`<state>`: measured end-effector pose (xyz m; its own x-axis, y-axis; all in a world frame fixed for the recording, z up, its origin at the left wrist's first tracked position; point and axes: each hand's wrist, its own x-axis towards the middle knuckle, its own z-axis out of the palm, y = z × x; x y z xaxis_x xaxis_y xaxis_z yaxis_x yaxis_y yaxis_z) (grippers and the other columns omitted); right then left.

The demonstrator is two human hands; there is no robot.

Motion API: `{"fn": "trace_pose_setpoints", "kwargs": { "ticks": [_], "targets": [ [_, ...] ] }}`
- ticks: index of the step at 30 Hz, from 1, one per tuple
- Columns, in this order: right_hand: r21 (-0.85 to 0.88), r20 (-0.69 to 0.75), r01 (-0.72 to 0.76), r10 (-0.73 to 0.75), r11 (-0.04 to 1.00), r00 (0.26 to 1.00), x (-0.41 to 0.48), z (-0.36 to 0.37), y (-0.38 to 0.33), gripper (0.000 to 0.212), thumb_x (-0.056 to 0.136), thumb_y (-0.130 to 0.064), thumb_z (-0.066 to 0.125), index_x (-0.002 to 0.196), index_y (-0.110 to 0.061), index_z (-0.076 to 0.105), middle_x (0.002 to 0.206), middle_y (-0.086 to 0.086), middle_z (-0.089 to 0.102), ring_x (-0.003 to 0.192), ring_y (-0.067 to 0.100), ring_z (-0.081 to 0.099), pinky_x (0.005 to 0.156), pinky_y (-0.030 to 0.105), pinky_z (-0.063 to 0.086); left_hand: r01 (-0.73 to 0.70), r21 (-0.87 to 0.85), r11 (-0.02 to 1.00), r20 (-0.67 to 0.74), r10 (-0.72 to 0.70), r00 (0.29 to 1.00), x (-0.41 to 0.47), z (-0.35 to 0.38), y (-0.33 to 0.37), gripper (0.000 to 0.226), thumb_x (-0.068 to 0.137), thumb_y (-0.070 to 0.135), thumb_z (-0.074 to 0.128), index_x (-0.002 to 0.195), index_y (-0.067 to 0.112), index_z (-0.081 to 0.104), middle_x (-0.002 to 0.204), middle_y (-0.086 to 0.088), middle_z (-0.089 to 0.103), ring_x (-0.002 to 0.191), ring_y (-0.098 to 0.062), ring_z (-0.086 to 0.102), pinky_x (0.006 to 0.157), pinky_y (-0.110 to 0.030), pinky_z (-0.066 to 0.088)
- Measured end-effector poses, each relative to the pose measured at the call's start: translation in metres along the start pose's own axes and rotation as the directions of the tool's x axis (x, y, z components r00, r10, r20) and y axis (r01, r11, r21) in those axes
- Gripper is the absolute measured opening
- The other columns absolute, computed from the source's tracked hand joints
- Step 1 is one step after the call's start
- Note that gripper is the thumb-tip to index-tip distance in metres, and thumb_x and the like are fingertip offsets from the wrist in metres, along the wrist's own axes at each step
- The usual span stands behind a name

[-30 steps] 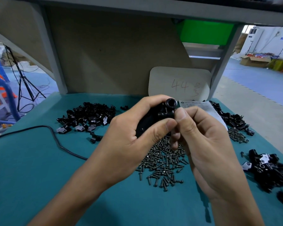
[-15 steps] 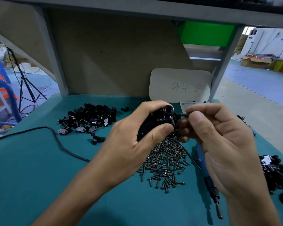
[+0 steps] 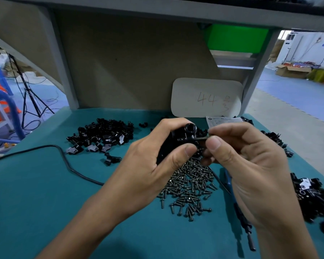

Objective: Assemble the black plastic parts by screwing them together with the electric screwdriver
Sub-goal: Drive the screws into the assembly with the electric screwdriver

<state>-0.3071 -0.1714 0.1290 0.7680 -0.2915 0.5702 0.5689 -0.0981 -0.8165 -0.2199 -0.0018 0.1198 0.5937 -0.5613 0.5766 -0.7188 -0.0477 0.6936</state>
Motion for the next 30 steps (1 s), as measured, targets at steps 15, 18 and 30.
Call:
{"fn": "trace_pose_setpoints", "kwargs": {
  "ticks": [15, 18, 30],
  "targets": [
    [-0.096, 0.082, 0.077, -0.069, 0.992, 0.994, -0.007, 0.003, 0.006, 0.026, 0.085, -0.013, 0.071, 0.111, -0.013, 0.07, 0.114, -0.002, 0.076, 0.108, 0.019, 0.073, 0.089, 0.025, 0.058, 0.062, -0.044, 0.997, 0.033, -0.06, 0.998, -0.002, 0.002, -0.005, 0.035, 0.097, 0.065, 0.048, 0.128, 0.051, 0.051, 0.105, 0.01, 0.067, 0.087, -0.015, 0.066, 0.066, -0.034, 0.054],
    [-0.149, 0.07, 0.15, -0.141, 0.977, 0.988, -0.007, 0.006, 0.005, 0.026, 0.086, -0.007, 0.069, 0.111, -0.014, 0.068, 0.112, -0.008, 0.076, 0.106, 0.013, 0.073, 0.088, 0.021, 0.058, 0.069, -0.056, 0.996, 0.058, -0.066, 0.996, -0.002, 0.003, -0.002, 0.039, 0.096, 0.068, 0.047, 0.13, 0.05, 0.052, 0.105, 0.007, 0.069, 0.089, -0.02, 0.067, 0.068, -0.043, 0.053],
    [-0.247, 0.047, 0.191, -0.185, 0.95, 0.982, -0.01, 0.008, 0.005, 0.025, 0.088, -0.008, 0.071, 0.111, -0.017, 0.07, 0.11, -0.012, 0.076, 0.104, 0.012, 0.074, 0.087, 0.021, 0.058, 0.028, -0.021, 0.999, 0.086, -0.026, 0.996, -0.003, 0.002, 0.003, 0.031, 0.102, 0.057, 0.044, 0.131, 0.046, 0.05, 0.102, 0.023, 0.064, 0.088, 0.001, 0.062, 0.069, -0.008, 0.043]
  ]
}}
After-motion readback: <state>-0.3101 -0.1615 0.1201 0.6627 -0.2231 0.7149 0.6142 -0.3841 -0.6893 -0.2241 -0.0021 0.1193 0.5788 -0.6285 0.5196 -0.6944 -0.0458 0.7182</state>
